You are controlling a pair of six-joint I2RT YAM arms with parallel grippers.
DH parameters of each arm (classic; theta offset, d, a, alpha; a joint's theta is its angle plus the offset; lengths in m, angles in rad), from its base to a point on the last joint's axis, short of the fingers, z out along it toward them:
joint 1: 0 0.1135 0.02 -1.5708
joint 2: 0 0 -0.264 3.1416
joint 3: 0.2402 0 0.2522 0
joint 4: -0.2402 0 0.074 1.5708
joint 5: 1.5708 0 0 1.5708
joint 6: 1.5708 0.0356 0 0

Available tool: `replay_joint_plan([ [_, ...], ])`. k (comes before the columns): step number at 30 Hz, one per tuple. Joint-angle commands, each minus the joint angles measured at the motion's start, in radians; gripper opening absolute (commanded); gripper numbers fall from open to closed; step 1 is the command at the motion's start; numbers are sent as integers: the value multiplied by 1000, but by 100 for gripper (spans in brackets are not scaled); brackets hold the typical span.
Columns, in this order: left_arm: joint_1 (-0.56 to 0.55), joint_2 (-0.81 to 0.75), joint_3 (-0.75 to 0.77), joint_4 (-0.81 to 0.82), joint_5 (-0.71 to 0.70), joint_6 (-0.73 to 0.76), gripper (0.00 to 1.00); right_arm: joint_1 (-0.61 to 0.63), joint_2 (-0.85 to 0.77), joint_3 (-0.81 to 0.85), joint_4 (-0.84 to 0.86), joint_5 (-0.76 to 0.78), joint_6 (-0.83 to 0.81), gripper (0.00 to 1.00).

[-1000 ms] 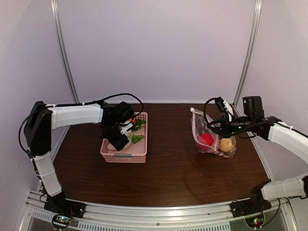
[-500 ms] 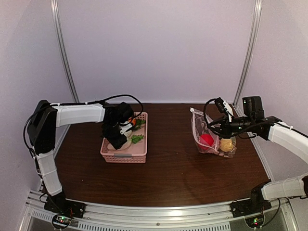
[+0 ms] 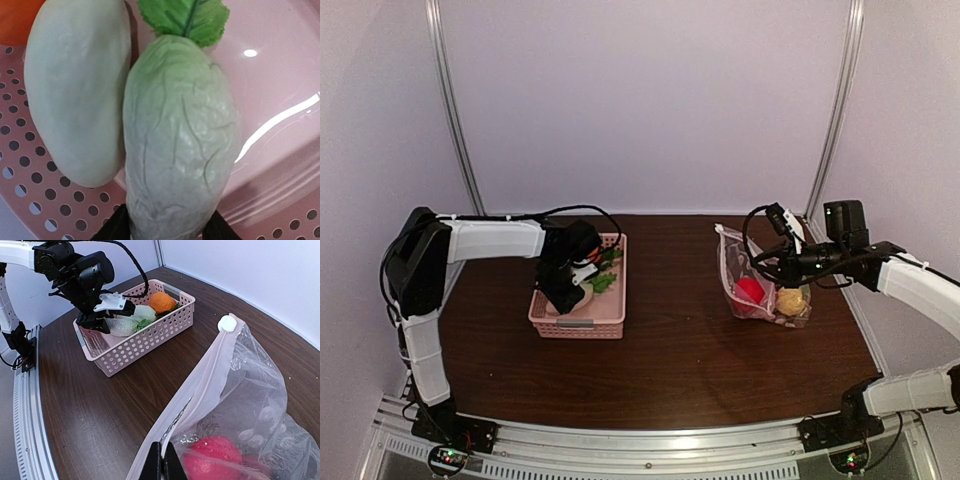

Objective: Place the food in the zip-top bag and seal the zipper
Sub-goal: Pick up the fake vegetable from the bin, then place the fake vegetable in the zipper food storage bag.

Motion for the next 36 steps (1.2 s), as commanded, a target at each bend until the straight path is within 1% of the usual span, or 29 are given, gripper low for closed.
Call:
replay_joint_plan([
  [1, 6, -25, 5, 28, 6, 8, 41, -7, -9, 13, -12, 30, -19, 0],
  [4, 4, -56, 25, 8, 31, -2, 41, -7, -10, 13, -13, 31, -19, 0],
  [7, -3, -72, 67, -53, 49, -25, 40, -7, -9, 13, -13, 31, -21, 0],
  [9, -24, -85, 97, -101, 47, -31, 40, -7, -7, 15, -13, 33, -21, 0],
  [13, -69, -122, 169, -141, 78, -54, 40, -7, -3, 15, -13, 35, -24, 0],
  [17, -128, -147, 259, -139, 151, -90, 39, -6, -3, 16, -14, 36, -25, 0],
  [19, -159, -152, 310, -120, 213, -106, 38, -7, -4, 16, -15, 39, -24, 0],
  [21, -192, -157, 345, -82, 288, -124, 37, -7, -7, 16, -16, 43, -24, 0],
  [22, -207, -160, 356, -54, 359, -133, 37, -6, -8, 16, -15, 45, -24, 0],
  [24, -238, -159, 364, 31, 453, -160, 36, -7, -10, 16, -14, 48, -22, 0],
  [28, -271, -157, 327, 200, 656, -257, 36, -7, -12, 18, -13, 57, -19, 0],
  [32, -278, -151, 255, 374, 796, -383, 32, -7, -14, 16, -3, 87, -9, 0],
  [34, -287, -136, 235, 431, 830, -435, 30, -7, -13, 15, -2, 80, -8, 0],
  [36, -299, -111, 239, 447, 842, -460, 27, -7, -13, 15, -2, 76, -9, 0],
])
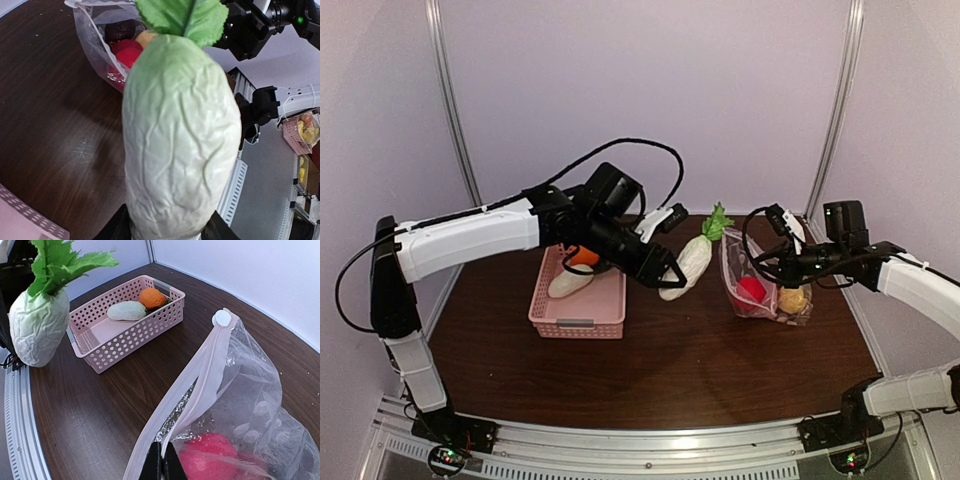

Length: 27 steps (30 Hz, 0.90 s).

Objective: Place the food in the zip-top bag and seal the zipper
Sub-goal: Place the fake vegetable in the zipper food storage bag.

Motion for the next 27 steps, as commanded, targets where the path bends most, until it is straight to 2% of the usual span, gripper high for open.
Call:
replay_joint_plan([
  [1, -16, 48, -9, 167, 137, -126, 26, -7, -13, 14, 10, 27, 7, 0],
  [6, -32, 86, -46, 282, 220, -227, 25, -7, -16, 15, 11, 30, 9, 0],
  [12, -37, 126, -52, 318, 235, -304, 25, -7, -29, 16, 22, 17, 36, 0],
  [19, -41, 195, -45, 365, 276, -399, 26, -7, -41, 12, 25, -25, 41, 0],
  [27, -41, 285, -7, 522, 347, -560, 26, -7, -37, 6, 12, -115, 18, 0],
])
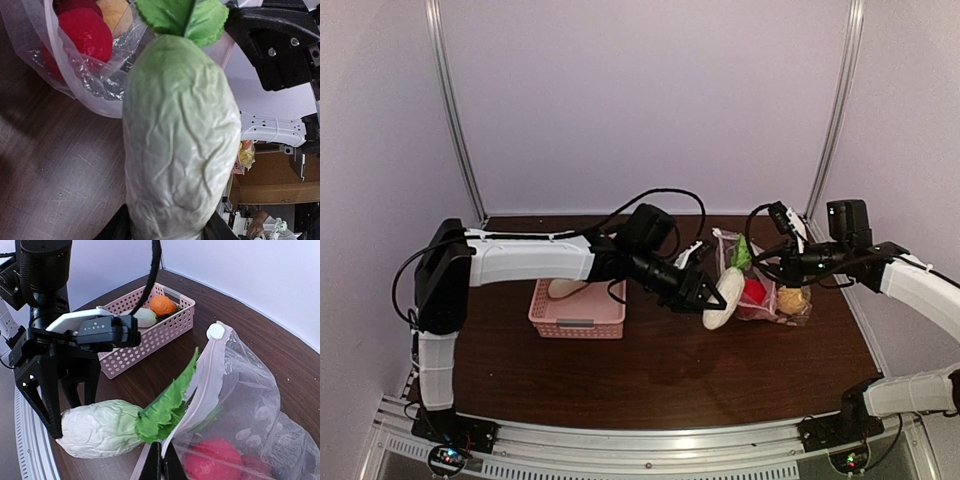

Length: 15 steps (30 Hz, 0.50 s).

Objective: Place the food in the zip-top bag and seal the zipper
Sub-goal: Place the fake vegetable in the zipper food storage bag.

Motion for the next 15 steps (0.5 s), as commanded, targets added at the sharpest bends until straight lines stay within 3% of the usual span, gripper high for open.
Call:
replay_joint_plan([
  [1, -4, 67, 53, 128, 65, -116, 25, -6, -12, 6, 6, -77, -12, 0],
  [8, 4, 128, 109, 215, 84, -242, 25, -5, -12, 4, -8, -126, -24, 0],
  [15, 17, 155, 105, 437, 71, -416, 22, 5, -12, 3, -19, -137, -37, 0],
])
